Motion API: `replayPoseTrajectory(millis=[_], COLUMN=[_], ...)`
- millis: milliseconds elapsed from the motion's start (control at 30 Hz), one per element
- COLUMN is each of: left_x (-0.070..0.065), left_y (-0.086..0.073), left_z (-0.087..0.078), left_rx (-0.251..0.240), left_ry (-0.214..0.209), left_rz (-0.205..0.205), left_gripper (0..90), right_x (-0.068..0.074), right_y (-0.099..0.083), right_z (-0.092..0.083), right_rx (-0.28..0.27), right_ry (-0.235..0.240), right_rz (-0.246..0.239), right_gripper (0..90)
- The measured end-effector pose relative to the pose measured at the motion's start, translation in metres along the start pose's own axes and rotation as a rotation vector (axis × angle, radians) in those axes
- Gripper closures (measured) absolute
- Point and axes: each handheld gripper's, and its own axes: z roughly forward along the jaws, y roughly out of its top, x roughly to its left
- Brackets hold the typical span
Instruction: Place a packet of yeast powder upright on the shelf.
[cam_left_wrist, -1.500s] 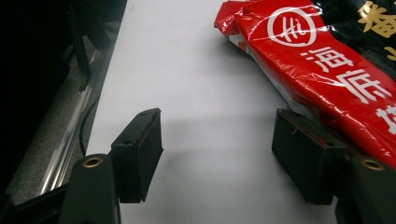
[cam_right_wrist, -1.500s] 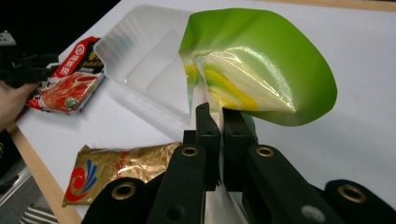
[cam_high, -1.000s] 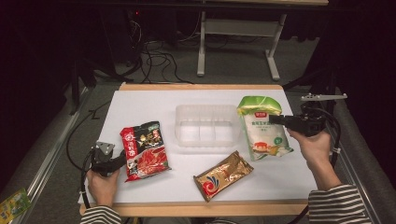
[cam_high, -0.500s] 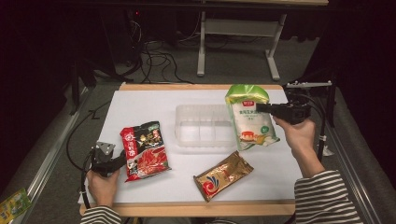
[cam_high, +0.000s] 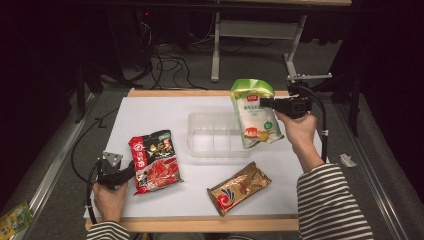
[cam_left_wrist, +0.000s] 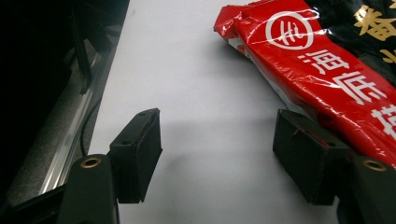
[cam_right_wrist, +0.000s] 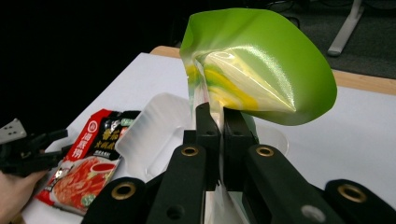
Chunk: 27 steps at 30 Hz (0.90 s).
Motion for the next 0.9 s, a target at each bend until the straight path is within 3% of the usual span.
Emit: replayPoseTrajectory(millis=[267,900], left_x=[0.0,0.0], left_y=[0.0,0.0], left_z=[0.0,0.0], left_rx=[0.007,-0.001], left_ry=[-0.001,0.001], left_rz=[0.006,0.0], left_gripper=[32.7,32.6], right_x=[0.003,0.002], right_y=[0.009,0.017], right_z=[0.023,0.064], right_rx=[-0.001,-0.048], right_ry=[-0.077,-0.158], right_rz=[0.004,0.053], right_gripper=[88.8,88.5])
